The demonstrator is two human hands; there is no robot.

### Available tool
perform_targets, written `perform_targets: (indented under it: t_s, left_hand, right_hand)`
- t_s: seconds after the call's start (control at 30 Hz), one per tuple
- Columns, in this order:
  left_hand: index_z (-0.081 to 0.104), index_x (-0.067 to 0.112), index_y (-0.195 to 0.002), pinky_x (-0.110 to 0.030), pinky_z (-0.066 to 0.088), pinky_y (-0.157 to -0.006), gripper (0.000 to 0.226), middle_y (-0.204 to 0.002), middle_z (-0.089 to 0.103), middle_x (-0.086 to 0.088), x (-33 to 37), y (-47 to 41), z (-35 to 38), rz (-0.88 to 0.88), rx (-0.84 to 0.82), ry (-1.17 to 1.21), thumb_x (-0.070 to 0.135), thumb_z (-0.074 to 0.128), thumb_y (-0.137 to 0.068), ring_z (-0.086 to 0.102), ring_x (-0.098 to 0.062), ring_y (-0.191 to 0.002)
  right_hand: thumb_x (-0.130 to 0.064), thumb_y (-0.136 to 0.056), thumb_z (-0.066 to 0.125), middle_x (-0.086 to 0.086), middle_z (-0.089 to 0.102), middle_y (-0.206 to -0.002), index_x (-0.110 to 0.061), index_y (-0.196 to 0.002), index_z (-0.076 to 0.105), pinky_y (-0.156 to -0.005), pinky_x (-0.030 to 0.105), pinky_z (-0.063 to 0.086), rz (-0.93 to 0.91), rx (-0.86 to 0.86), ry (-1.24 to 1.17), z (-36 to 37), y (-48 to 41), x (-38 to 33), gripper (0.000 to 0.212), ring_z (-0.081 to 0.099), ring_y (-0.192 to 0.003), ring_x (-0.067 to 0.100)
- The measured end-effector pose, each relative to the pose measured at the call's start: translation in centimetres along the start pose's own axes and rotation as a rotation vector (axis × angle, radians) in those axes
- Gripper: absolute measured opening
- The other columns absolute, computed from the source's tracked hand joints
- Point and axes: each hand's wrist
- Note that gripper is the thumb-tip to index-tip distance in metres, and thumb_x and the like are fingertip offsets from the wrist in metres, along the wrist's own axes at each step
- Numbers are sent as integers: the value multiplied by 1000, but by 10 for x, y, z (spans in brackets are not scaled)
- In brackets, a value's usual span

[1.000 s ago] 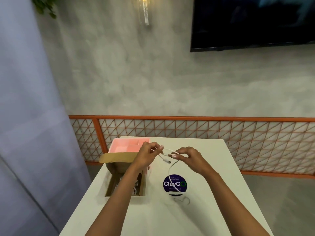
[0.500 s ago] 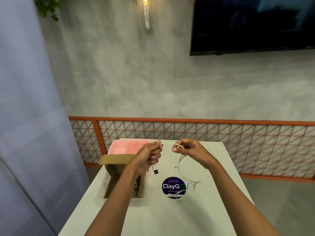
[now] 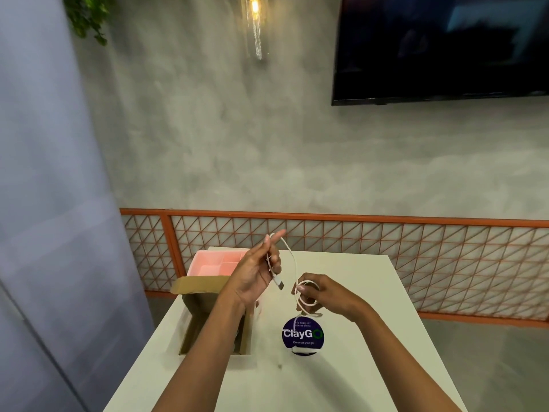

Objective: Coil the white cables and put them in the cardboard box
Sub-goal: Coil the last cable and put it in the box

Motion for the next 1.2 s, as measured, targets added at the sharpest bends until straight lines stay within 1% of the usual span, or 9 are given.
perform_targets:
  t_s: [0.17,0.37,0.5,0.63,0.7,0.83,0.93,1.1,1.2]
  left_hand:
    - [44,6,-134,-32,54,-88,37,-117,68,-8,-4,-8,-2,99,56,-17,23,35,-102,65,-22,-108]
    - [69,28,-110,-30,41,-103,36,-131,58,6,-17,-15,-15,113,136,-430,35,35,-101,56,-17,-122]
    - [52,9,-133,-35,38,-109,46,-105,69,23,-29,-13,-21,27,117,-539,36,32,-102,60,-7,-114]
    - [59,17,-124,-37,45,-102,38,-106,72,-2,-30,-9,-9,-60,-38,-799,35,33,-103,66,-14,-103]
    - [61,11,-111,-36,47,-97,41,-83,73,-5,-30,-5,-4,-127,-104,-862,36,29,-103,69,-16,-86]
    - [55,4,-125,-34,51,-88,41,-45,39,2,-31,-2,-7,-176,-138,-612,26,28,-105,38,-12,-43]
    - [62,2,-118,-22,33,-57,42,-45,23,6,-24,1,-10,-231,-149,-373,24,29,-103,17,-7,-40]
    - [66,1,-97,-18,24,-47,43,-48,16,7,-15,2,-14,-279,-213,-149,31,35,-98,12,-6,-41]
    - [64,8,-82,-17,24,-45,40,-48,16,7,-10,5,-15,-290,-230,-155,36,39,-96,19,-3,-39]
  right_hand:
    - [-32,-101,41,-2,60,-67,-13,-93,57,-52,16,42,16,-51,76,-1,1,-17,26,53,-51,5]
    - [-37,-101,39,-1,49,-56,-15,-85,58,-52,18,37,-117,-15,155,-10,1,-33,33,43,-48,9]
    - [-36,-100,41,-5,43,-60,-21,-81,60,-52,13,38,-185,-25,183,-14,1,-46,31,41,-54,7]
    - [-34,-101,40,-13,47,-60,-9,-88,60,-55,13,40,-220,44,123,-16,-4,-55,34,44,-53,-2]
    - [-36,-100,40,-13,49,-61,-10,-87,60,-62,13,44,-220,111,97,-19,-9,-57,35,46,-56,-4]
    - [-43,-97,44,-7,50,-65,-15,-83,62,-73,28,49,-224,245,77,-23,-19,-55,37,46,-61,5]
    - [-47,-94,48,-9,63,-74,-19,-78,65,-77,32,50,-198,340,-7,-24,-24,-54,36,50,-63,4]
    - [-63,-85,51,5,63,-80,-20,-97,55,-72,35,48,-63,475,105,-25,-32,-45,45,57,-72,14]
    - [-66,-83,50,-4,52,-62,-21,-73,47,-60,31,42,-106,648,312,-24,-34,-40,46,53,-61,16]
Point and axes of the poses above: each hand's wrist, its own y-axis away from the middle knuckle, its own z-axis out of the palm, x = y × z
